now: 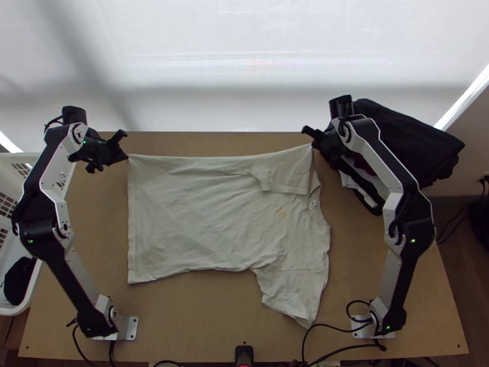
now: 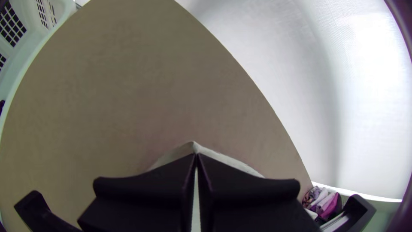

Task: Fold the t-shirt

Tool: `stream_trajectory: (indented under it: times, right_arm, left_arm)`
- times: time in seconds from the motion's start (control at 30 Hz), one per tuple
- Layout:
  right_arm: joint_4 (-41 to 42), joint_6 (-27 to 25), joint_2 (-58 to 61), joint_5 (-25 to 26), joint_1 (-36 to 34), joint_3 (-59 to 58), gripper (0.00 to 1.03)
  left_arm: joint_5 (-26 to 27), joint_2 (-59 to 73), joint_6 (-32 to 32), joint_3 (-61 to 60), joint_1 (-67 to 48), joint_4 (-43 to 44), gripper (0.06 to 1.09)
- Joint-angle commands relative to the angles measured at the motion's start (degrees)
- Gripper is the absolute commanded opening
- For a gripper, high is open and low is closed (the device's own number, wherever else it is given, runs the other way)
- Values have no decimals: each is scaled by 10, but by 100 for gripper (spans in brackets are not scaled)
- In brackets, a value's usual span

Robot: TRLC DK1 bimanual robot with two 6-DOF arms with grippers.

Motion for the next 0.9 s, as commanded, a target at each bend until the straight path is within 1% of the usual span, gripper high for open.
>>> stream_trajectory:
  times: [0.0, 0.13, 0.37, 0.67, 0.87]
  right_arm:
    - [-48, 9, 19, 1, 6, 42, 3]
    - [-76, -2, 17, 1, 8, 43, 3]
    - [-112, -30, 16, 2, -2, 35, 3]
    - [-113, -42, 6, 13, -21, 11, 3]
    - [-102, -51, -13, 15, -18, -18, 3]
  left_arm:
    - [15, 5, -9, 21, 0, -41, 9]
    - [24, -1, 10, 15, 6, -65, 9]
    - [29, -17, 40, -20, 30, -63, 9]
    - [31, -23, 60, -38, 58, -58, 9]
    - [32, -49, 69, -74, 57, -46, 9]
